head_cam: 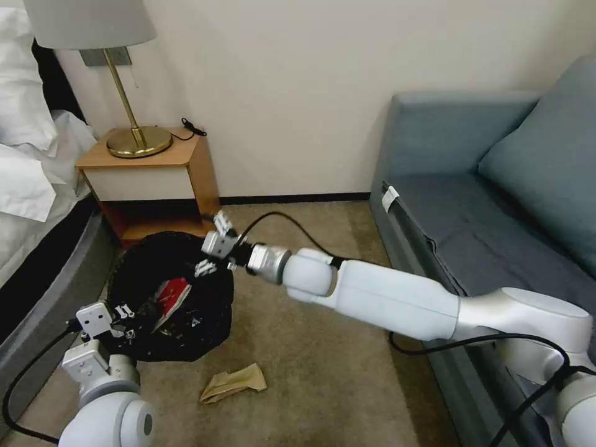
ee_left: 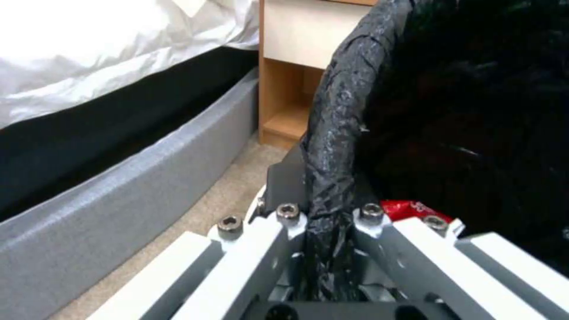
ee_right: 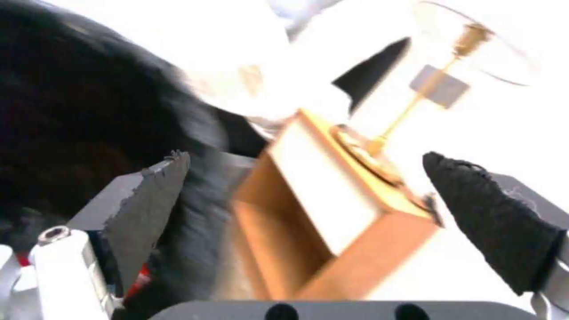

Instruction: Pick up the trash bin, then pick up the garbage on the floor and place it into the trash bin.

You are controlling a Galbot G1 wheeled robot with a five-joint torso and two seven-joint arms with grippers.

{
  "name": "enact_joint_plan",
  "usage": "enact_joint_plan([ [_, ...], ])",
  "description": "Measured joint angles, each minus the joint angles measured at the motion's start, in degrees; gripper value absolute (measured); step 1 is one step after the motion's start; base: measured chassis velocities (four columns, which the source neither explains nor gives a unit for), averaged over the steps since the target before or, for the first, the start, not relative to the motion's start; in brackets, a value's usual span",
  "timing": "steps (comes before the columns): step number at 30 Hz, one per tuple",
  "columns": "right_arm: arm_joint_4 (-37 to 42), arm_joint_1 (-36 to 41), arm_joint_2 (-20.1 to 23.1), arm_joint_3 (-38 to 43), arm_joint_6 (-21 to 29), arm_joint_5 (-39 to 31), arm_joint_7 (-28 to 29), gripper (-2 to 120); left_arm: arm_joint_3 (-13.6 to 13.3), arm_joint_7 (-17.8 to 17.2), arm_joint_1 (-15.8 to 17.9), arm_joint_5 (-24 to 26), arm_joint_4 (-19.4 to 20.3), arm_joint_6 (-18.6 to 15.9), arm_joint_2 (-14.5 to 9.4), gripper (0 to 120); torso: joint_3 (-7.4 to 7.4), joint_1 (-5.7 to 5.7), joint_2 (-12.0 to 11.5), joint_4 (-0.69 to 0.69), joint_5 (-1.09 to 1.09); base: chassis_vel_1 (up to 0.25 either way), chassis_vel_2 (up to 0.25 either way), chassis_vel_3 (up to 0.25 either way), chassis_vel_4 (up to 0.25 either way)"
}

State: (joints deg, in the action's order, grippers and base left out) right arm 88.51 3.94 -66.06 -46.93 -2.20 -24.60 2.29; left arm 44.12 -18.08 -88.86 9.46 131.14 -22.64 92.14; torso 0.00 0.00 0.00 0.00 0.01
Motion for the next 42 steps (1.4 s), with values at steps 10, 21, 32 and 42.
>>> enact_joint_plan([
  [10,-6.46,1.15,6.39,-1.40,2.91,2.58,-1.31,100,0.18,0.02,-0.07,0.38,0.26,0.00,0.00,2,0.00,0.00,0.00,0.02,0.00,0.000,0.000,0.000,0.000],
  [21,-17.53,0.56,4.00,-11.86,-3.10,6.52,-13.34,100,0.70,0.02,-0.90,0.54,1.11,0.26,0.00,2,0.00,0.00,0.00,0.00,-0.02,0.000,0.000,0.000,0.000],
  [32,-22.52,1.61,-1.41,-17.84,-13.37,-2.73,-26.36,100,1.20,0.02,-0.95,1.01,1.31,0.35,0.00,2,0.00,0.00,0.00,-0.01,-0.03,0.000,0.000,0.000,0.000],
  [42,-27.07,2.48,-5.42,-24.38,-15.23,-5.08,-28.43,100,1.37,0.02,-1.08,0.94,1.43,0.31,0.00,2,0.00,0.00,0.00,0.00,-0.02,0.000,0.000,0.000,0.000],
])
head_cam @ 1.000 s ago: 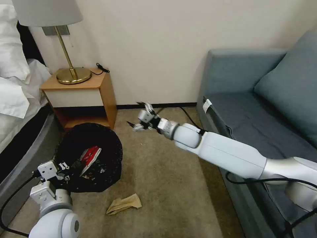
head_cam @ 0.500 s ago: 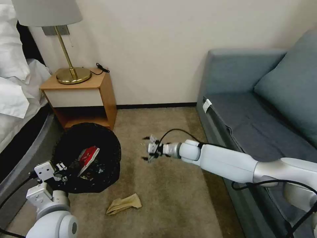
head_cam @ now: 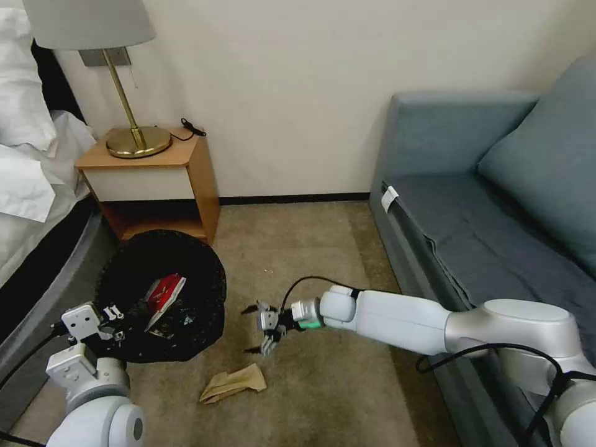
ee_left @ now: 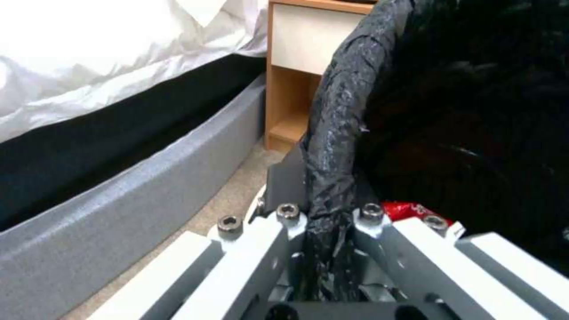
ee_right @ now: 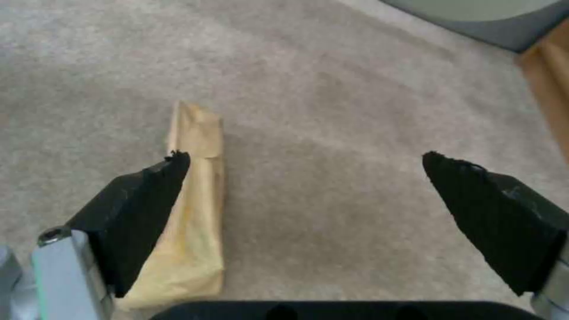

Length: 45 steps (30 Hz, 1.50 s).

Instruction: Pick up the trash bin, then pick up the garbage on the floor and place it into the trash bin.

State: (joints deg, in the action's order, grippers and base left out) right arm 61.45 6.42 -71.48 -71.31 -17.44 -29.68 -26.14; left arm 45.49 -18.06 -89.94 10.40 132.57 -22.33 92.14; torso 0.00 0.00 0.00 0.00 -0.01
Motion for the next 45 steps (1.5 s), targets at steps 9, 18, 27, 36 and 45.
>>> enact_joint_plan([
  [9,-5.04,2.80,-3.85,-1.60,-0.53,0.01,0.29,100,0.52,0.00,-0.28,0.08,0.16,0.00,0.00,2,0.00,0.00,0.00,-0.01,0.01,0.000,0.000,0.000,0.000],
  [18,-10.91,5.23,-6.32,-1.85,-2.09,1.77,0.17,100,0.62,0.01,-0.48,0.11,0.16,0.13,0.00,2,0.00,0.00,0.00,0.00,0.01,0.000,0.000,0.000,0.000],
  [27,-14.50,7.19,-8.67,-1.76,-2.83,2.87,0.17,100,0.62,0.01,-0.29,0.02,-0.24,0.22,0.00,2,0.00,0.00,0.00,0.00,0.01,0.000,0.000,0.000,0.000],
  [36,-18.63,9.37,-10.74,-1.30,-3.52,3.98,0.18,100,0.83,0.01,-0.27,0.01,-0.34,0.44,0.00,2,0.00,0.00,0.00,0.00,0.01,0.000,0.000,0.000,0.000],
  [45,-23.13,11.37,-13.53,0.21,-4.75,5.80,-0.85,85,1.15,0.00,-0.34,0.05,-0.79,1.09,0.00,2,0.00,0.00,0.00,0.00,0.00,0.000,0.000,0.000,0.000],
])
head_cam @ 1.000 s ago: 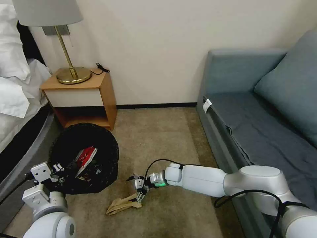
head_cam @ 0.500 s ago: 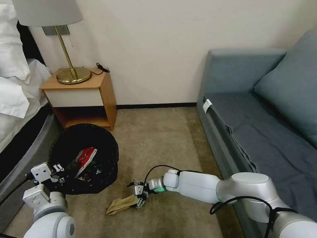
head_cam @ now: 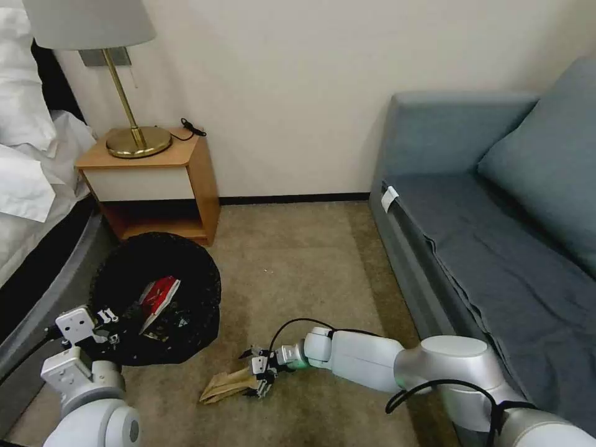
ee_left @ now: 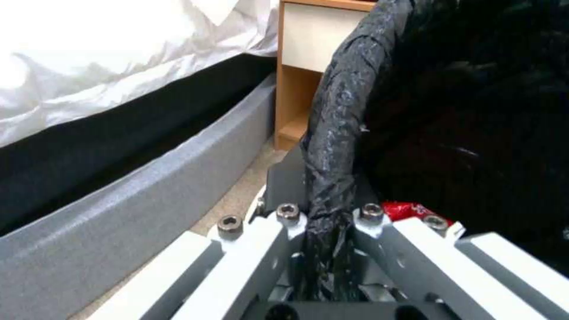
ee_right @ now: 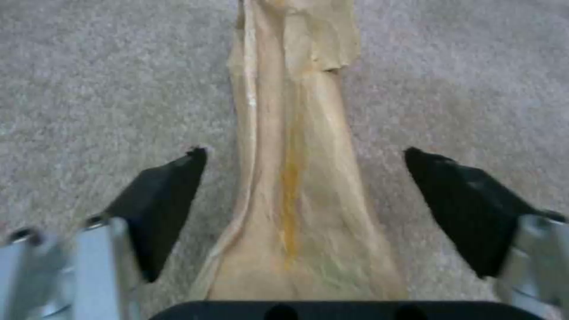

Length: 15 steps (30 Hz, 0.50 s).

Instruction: Pick up the trash bin, then pick up the garbage on the floor and place it into the trash bin.

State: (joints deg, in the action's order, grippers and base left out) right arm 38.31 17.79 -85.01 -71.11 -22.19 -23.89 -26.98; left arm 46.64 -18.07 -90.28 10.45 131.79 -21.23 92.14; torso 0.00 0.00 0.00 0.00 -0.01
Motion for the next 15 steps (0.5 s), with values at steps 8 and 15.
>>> enact_joint_plan([
  [8,-0.19,0.35,-0.12,0.23,-0.13,0.02,-0.49,63,0.25,-0.01,0.00,0.04,0.00,0.07,0.00,2,0.00,0.00,0.00,0.00,0.01,0.000,0.000,0.000,0.000],
  [15,-0.21,0.56,0.02,0.54,-0.34,0.01,-0.62,30,0.35,-0.01,-0.01,0.10,0.03,0.07,0.00,2,0.00,0.00,0.00,0.00,0.01,0.000,0.000,0.000,0.000],
])
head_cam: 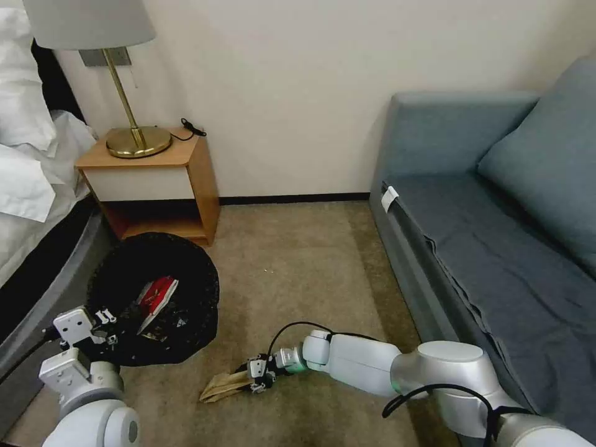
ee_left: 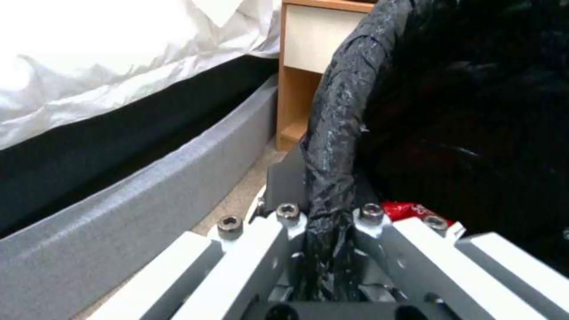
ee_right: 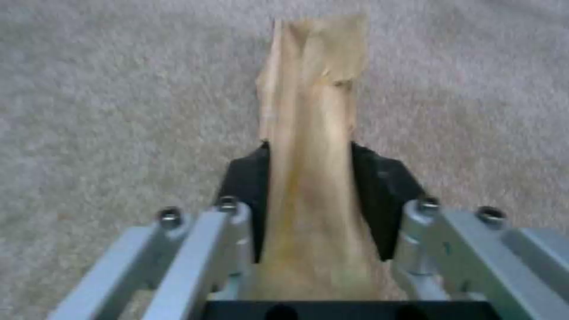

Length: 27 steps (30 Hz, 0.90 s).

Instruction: Pick up the trash bin, then pick up the garbage on the floor and place it into the trash bin.

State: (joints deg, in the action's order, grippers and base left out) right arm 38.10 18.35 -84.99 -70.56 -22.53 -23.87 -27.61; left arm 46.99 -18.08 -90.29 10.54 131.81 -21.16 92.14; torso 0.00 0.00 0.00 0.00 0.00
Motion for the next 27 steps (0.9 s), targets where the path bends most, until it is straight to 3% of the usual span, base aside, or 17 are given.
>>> enact_joint_plan([
  [9,3.50,-0.46,2.15,-0.31,-0.99,-2.07,-0.28,0,-0.08,-0.01,0.04,0.05,0.13,0.00,0.00,2,0.00,0.00,0.00,0.00,0.00,0.000,0.000,0.000,0.000],
  [20,9.21,-1.93,5.02,-0.08,-0.47,-4.37,1.27,0,0.09,-0.02,0.40,0.25,0.03,-0.21,0.00,2,0.00,0.00,0.00,0.00,0.00,0.000,0.000,0.000,0.000],
  [27,18.93,-4.94,13.57,5.03,0.70,-6.19,3.59,0,0.54,0.09,0.58,0.31,-0.46,-0.43,0.00,2,0.00,0.00,0.00,-0.01,0.01,0.000,0.000,0.000,0.000],
])
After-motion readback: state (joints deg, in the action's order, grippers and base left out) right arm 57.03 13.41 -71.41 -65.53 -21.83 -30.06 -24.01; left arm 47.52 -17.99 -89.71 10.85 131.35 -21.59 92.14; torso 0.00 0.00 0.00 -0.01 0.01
